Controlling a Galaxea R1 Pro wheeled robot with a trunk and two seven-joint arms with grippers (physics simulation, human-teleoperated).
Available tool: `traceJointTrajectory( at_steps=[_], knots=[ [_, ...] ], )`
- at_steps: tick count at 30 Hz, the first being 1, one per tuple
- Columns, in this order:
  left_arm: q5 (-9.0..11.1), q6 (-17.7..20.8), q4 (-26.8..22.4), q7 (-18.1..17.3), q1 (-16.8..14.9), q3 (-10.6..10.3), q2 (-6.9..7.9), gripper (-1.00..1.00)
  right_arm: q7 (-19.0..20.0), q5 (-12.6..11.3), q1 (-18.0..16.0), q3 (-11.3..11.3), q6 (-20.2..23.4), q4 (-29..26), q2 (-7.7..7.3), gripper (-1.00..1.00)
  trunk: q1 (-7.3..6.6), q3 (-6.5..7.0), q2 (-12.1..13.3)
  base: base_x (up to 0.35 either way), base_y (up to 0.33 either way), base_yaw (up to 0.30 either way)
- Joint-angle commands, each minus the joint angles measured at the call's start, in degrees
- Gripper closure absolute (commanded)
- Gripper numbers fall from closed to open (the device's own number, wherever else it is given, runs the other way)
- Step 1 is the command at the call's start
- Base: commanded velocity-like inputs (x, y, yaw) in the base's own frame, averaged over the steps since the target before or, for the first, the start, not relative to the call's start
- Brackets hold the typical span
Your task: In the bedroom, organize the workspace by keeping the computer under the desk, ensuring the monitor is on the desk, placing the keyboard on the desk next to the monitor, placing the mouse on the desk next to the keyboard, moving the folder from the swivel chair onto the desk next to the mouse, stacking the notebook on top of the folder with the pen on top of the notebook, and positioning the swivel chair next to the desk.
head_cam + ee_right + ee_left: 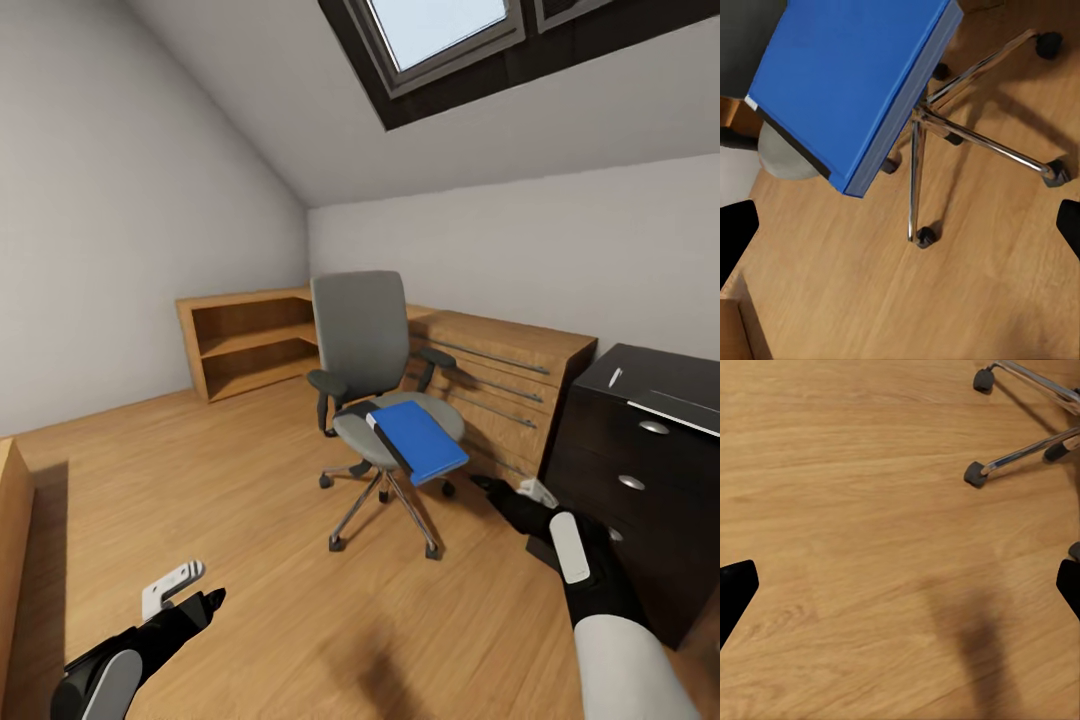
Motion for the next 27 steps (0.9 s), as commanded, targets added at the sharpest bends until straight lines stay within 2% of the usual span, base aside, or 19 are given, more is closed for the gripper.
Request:
traceJointTrajectory(
  at_steps=[1, 3, 4, 6, 8, 12, 17, 24, 27],
  knots=[
    [0.6, 0.16, -0.07, 0.5, -0.04, -0.03, 0.02, -1.0, 0.55, -0.72, -0.05, -0.21, 0.01, 0.56, 0.01, -1.0, 0.21, -0.25, -0.44, 0.0, 0.0, 0.0],
    [0.6, 0.16, -0.07, 0.5, -0.04, -0.13, -0.02, -1.0, 1.65, -3.22, -0.05, -0.23, -0.6, 2.8, -0.15, -1.0, 0.65, -0.6, -1.25, 0.0, 0.0, 0.0],
    [0.6, 0.22, -0.13, 0.5, -0.04, -0.24, -0.04, -1.0, 4.43, -5.89, -0.05, -0.2, -1.02, 5.01, -0.35, -1.0, 0.87, -0.78, -1.65, 0.0, 0.0, 0.0],
    [0.6, 0.31, -0.34, 0.5, -0.04, -0.29, -0.06, -1.0, 6.49, -7.05, -0.05, -0.19, -1.15, 5.95, -0.4, -1.0, 1.31, -1.14, -2.45, 0.0, 0.0, 0.0],
    [0.64, 0.49, -1.11, 0.45, -0.04, -0.53, -0.12, -1.0, 11.82, -8.35, 0.1, -0.17, -1.33, 7.18, -0.57, -1.0, 1.56, -1.54, -2.86, 0.0, 0.0, 0.0],
    [0.65, 0.57, -1.44, 0.36, -0.04, -1.71, -0.14, -1.0, 15.9, -8.73, 0.66, -0.17, -1.43, 7.88, -0.89, -1.0, 1.66, -2.43, -2.92, 0.0, 0.0, 0.0],
    [0.63, 0.59, -1.55, 0.33, -0.04, -3.46, -0.14, -1.0, 19.22, -8.77, 1.34, -0.16, -1.47, 8.18, -1.18, -1.0, 1.79, -3.54, -2.98, 0.0, 0.0, 0.0],
    [0.63, 0.6, -1.56, 0.38, -0.04, -3.91, -0.1, -1.0, 20.31, -8.98, 1.48, -0.16, -1.57, 8.22, -1.24, -1.0, 1.97, -5.09, -3.08, 0.0, 0.0, 0.0],
    [0.63, 0.6, -1.56, 0.41, -0.04, -3.92, -0.07, -1.0, 20.76, -9.05, 1.5, -0.16, -5.71, 8.7, -1.28, -1.0, 2.05, -5.75, -3.12, 0.0, 0.0, 0.0]
  ],
)
